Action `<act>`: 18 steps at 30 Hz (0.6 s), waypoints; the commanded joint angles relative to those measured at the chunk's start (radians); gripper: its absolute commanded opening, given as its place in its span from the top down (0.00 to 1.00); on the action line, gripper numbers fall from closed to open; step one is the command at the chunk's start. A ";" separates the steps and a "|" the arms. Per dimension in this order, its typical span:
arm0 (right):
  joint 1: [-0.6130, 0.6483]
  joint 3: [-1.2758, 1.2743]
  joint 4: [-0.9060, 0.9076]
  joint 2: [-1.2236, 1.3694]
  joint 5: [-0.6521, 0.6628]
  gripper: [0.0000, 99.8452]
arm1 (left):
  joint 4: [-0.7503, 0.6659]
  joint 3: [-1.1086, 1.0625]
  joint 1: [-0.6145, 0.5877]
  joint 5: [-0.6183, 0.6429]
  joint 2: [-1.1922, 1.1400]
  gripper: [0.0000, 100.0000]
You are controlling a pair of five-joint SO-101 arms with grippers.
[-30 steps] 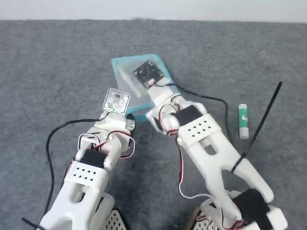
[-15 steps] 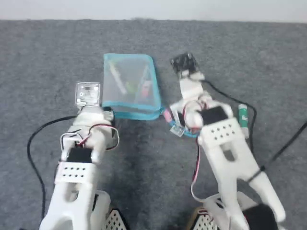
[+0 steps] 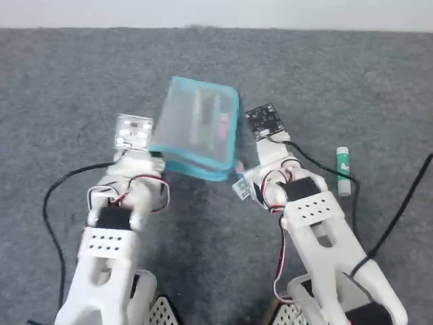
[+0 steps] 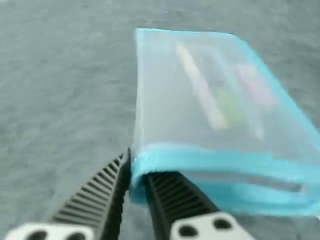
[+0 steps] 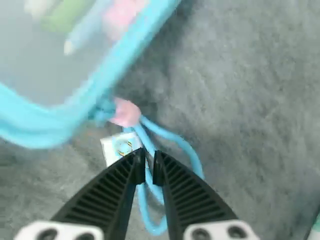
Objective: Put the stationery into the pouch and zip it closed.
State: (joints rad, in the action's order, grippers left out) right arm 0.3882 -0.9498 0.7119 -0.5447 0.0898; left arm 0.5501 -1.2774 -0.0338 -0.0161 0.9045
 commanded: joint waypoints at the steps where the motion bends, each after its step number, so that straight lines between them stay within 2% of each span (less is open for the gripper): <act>1: -0.012 0.008 -0.021 -0.038 -0.009 0.96 | 0.005 -0.028 0.222 -0.087 0.008 0.99; 3: -0.010 0.006 -0.015 -0.038 -0.009 0.96 | 0.008 -0.038 0.310 -0.149 0.011 0.99; 7: 0.001 -0.009 -0.016 -0.059 0.002 0.96 | 0.005 0.015 0.175 -0.046 0.006 0.99; 9: 0.021 -0.009 -0.018 -0.085 0.058 0.95 | 0.008 0.010 0.167 -0.052 0.002 0.99; 14: 0.084 0.006 -0.033 -0.125 0.141 0.80 | 0.005 -0.022 0.239 -0.057 0.009 0.99; 18: 0.124 0.069 -0.048 -0.039 0.189 0.69 | 0.008 -0.024 0.265 -0.054 0.008 0.99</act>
State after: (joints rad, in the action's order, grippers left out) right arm 0.4772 -0.9682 0.6966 -0.6153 0.2386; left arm 0.5516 -1.3265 0.1933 -0.0821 0.9045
